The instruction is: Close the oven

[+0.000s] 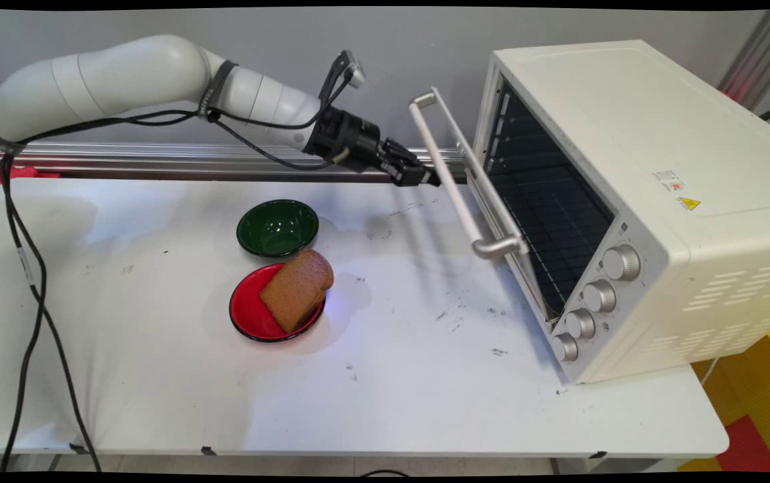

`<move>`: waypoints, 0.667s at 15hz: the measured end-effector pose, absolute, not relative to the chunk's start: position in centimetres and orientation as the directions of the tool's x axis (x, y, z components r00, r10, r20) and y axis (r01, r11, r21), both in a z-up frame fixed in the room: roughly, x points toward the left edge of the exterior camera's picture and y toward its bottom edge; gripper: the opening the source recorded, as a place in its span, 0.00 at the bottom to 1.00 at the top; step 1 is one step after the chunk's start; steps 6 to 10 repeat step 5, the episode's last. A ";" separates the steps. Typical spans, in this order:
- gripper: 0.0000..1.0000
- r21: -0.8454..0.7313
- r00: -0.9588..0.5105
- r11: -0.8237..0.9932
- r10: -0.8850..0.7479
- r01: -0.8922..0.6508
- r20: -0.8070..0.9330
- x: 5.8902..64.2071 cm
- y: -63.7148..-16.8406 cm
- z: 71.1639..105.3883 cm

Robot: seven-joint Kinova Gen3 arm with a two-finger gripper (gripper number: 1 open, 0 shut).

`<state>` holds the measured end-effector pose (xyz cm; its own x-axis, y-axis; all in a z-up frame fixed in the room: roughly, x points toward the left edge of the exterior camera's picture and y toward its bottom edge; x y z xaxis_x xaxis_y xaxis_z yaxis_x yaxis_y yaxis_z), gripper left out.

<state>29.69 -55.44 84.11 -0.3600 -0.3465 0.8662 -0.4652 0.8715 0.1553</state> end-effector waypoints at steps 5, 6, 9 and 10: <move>0.00 0.162 -0.343 0.873 -0.344 -0.461 0.874 29.3 -55.5 85.6; 0.00 0.162 -0.343 0.873 -0.344 -0.461 0.874 29.3 -55.5 85.6; 0.00 0.162 -0.343 0.873 -0.344 -0.461 0.874 29.3 -55.5 85.6; 0.00 0.162 -0.343 0.873 -0.344 -0.461 0.874 29.3 -55.5 85.6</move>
